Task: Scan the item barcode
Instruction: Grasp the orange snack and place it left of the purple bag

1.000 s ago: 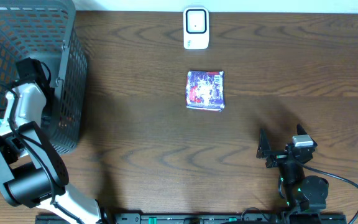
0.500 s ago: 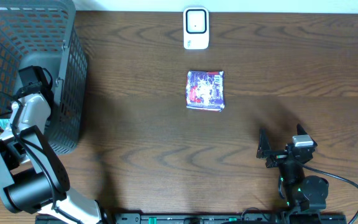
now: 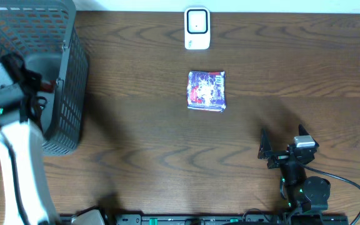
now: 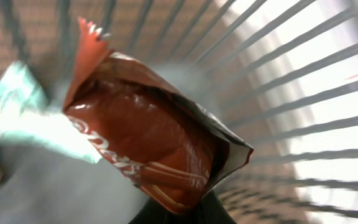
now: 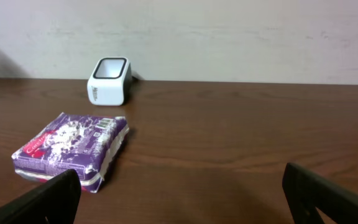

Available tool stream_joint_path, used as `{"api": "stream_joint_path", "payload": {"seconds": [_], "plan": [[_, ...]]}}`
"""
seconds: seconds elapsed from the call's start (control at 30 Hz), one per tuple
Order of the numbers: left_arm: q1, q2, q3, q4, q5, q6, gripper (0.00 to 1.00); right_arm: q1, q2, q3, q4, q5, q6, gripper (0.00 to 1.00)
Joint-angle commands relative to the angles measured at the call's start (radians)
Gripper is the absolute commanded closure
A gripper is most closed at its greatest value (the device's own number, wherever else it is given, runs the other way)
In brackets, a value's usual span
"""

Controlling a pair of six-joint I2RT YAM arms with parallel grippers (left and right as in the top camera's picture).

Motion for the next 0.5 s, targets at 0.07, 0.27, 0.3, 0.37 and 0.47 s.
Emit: {"api": "stream_joint_path", "payload": {"seconds": [0.07, 0.27, 0.3, 0.37, 0.47], "plan": [[-0.030, -0.225, 0.023, 0.090, 0.080, 0.029, 0.92, -0.004, -0.005, -0.003, -0.001, -0.006, 0.014, 0.01], [-0.238, -0.333, 0.023, 0.147, 0.141, 0.029, 0.92, -0.004, -0.005, -0.003, -0.001, -0.006, 0.014, 0.01], [-0.296, -0.333, 0.023, 0.150, 0.141, 0.034, 0.93, -0.004, -0.005, -0.003, -0.001, -0.006, 0.014, 0.01], [-0.406, -0.323, 0.023, 0.150, 0.139, 0.089, 0.93, -0.004, -0.005, -0.003, -0.001, -0.006, 0.014, 0.01], [-0.558, -0.277, 0.023, 0.130, 0.058, 0.196, 0.93, -0.004, -0.005, -0.003, -0.001, -0.006, 0.014, 0.01]]}}
